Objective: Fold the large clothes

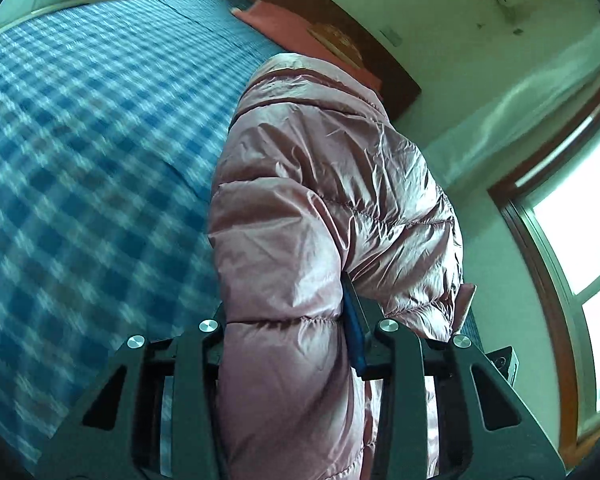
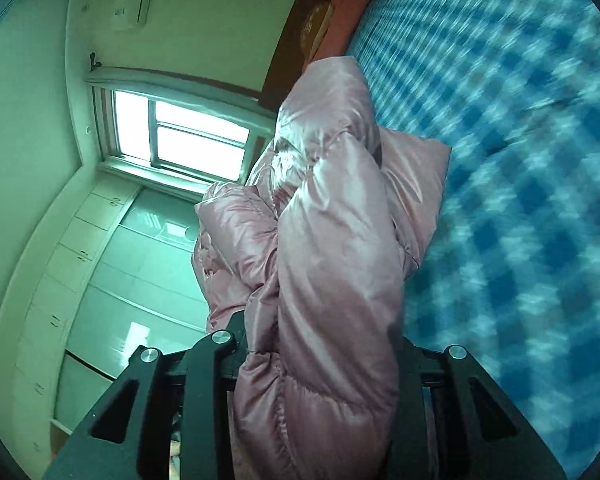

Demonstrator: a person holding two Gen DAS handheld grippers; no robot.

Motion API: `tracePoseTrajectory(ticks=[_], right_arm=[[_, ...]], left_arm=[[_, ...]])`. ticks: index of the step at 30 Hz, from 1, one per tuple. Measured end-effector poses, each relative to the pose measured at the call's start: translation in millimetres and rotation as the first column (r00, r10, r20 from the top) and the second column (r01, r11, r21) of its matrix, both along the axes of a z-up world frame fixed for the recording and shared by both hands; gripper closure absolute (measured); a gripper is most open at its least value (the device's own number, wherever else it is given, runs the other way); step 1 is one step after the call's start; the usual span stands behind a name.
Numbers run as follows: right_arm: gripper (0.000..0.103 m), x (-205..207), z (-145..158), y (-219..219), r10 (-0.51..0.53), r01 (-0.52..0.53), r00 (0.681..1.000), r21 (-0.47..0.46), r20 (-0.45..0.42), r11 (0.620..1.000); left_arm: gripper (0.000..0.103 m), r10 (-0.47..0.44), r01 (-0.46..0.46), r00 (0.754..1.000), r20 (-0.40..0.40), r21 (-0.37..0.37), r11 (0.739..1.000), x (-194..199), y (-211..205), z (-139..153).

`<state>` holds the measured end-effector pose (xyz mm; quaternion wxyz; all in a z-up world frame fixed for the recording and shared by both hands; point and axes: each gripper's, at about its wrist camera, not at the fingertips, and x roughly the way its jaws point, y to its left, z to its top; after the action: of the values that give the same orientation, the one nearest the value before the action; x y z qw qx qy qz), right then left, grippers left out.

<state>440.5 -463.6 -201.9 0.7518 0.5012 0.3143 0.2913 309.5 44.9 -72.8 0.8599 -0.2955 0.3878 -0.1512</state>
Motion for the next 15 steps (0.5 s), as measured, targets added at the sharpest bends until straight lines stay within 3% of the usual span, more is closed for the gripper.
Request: tracePoseTrajectory(ticks=[6, 8, 11, 15], right_arm=[[0.071, 45.2, -14.3, 27.0, 0.035, -0.036, 0.998, -0.028, -0.057, 0.999], [0.071, 53.7, -23.2, 32.0, 0.034, -0.042, 0.993, -0.064, -0.109, 0.997], [0.07, 59.6, -20.9, 34.9, 0.036, -0.051, 0.991, -0.117, -0.129, 0.992], [0.05, 67.4, 2.6, 42.0, 0.028, -0.058, 0.993, -0.276, -0.111, 0.959]], left_arm=[[0.066, 0.033, -0.032, 0.998, -0.048, 0.019, 0.999, 47.4, 27.7, -23.6], [0.066, 0.038, -0.036, 0.993, -0.11, 0.015, 0.999, 60.2, 32.5, -46.4], [0.065, 0.018, -0.018, 0.993, -0.114, 0.004, 1.0, 65.0, 36.4, -55.8], [0.061, -0.011, 0.01, 0.994, -0.106, -0.007, 1.0, 67.4, 43.1, -49.4]])
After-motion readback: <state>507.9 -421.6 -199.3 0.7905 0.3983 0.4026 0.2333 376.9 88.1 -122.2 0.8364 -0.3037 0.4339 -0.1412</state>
